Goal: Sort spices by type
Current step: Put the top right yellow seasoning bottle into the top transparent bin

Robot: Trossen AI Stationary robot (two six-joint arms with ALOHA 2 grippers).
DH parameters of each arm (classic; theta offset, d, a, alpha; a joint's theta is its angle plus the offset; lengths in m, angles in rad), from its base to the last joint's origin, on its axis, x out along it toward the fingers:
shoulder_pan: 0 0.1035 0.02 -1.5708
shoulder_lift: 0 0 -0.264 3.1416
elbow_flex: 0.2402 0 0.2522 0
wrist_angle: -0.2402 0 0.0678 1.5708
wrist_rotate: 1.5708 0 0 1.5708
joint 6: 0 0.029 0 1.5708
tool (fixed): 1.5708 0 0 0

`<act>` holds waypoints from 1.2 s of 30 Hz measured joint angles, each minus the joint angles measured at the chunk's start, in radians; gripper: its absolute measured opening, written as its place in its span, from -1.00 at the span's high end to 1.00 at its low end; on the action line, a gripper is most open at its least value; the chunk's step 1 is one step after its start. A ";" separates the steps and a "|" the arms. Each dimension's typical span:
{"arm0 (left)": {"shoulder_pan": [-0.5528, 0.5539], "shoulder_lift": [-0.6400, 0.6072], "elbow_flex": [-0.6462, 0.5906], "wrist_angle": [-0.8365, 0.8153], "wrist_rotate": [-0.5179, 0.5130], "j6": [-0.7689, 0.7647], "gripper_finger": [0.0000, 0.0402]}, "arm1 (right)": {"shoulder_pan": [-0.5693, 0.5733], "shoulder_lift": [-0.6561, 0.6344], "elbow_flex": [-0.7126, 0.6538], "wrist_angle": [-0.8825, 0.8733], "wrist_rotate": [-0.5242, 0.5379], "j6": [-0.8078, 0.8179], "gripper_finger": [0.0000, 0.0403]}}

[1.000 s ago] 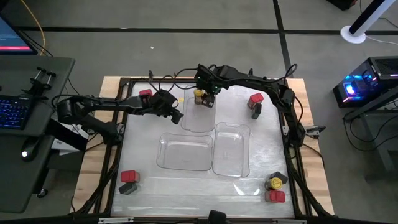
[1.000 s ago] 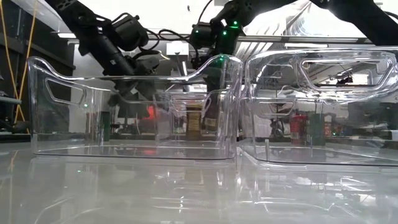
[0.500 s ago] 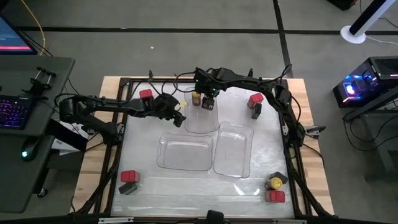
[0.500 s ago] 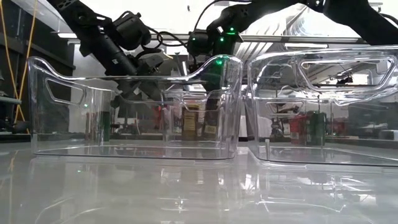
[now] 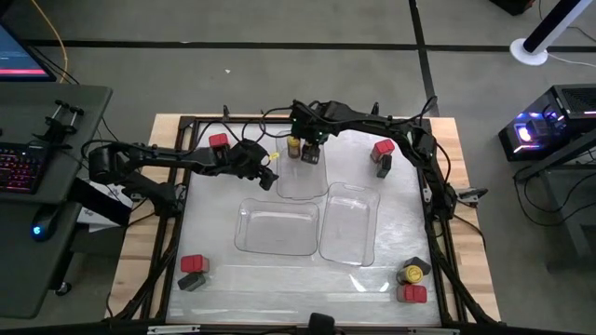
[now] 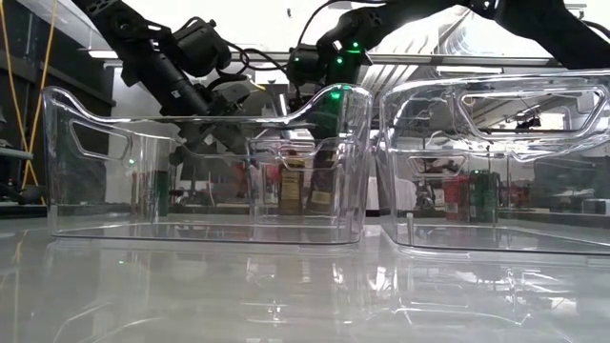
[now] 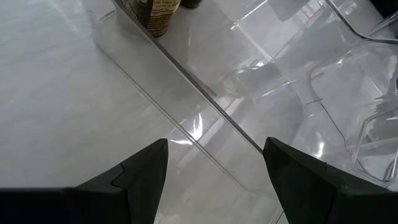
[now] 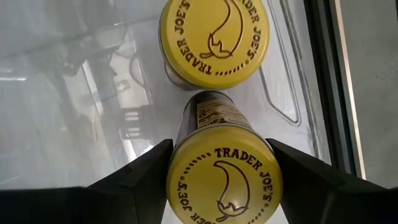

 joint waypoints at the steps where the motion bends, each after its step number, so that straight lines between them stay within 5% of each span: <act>1: 0.000 0.000 0.000 0.000 0.000 0.000 -0.27 | 0.000 0.000 0.000 0.005 0.000 0.000 -0.20; 13: 0.000 0.000 0.000 -0.002 0.000 -0.006 -0.27 | 0.001 0.000 0.001 0.002 -0.014 0.011 -0.22; 28: 0.000 0.001 -0.001 -0.003 0.000 -0.006 -0.27 | 0.001 -0.002 0.005 -0.007 0.018 -0.023 -0.68; 36: 0.000 0.001 -0.001 -0.005 0.059 0.035 -0.27 | 0.000 -0.003 0.151 -0.062 0.019 -0.104 -0.68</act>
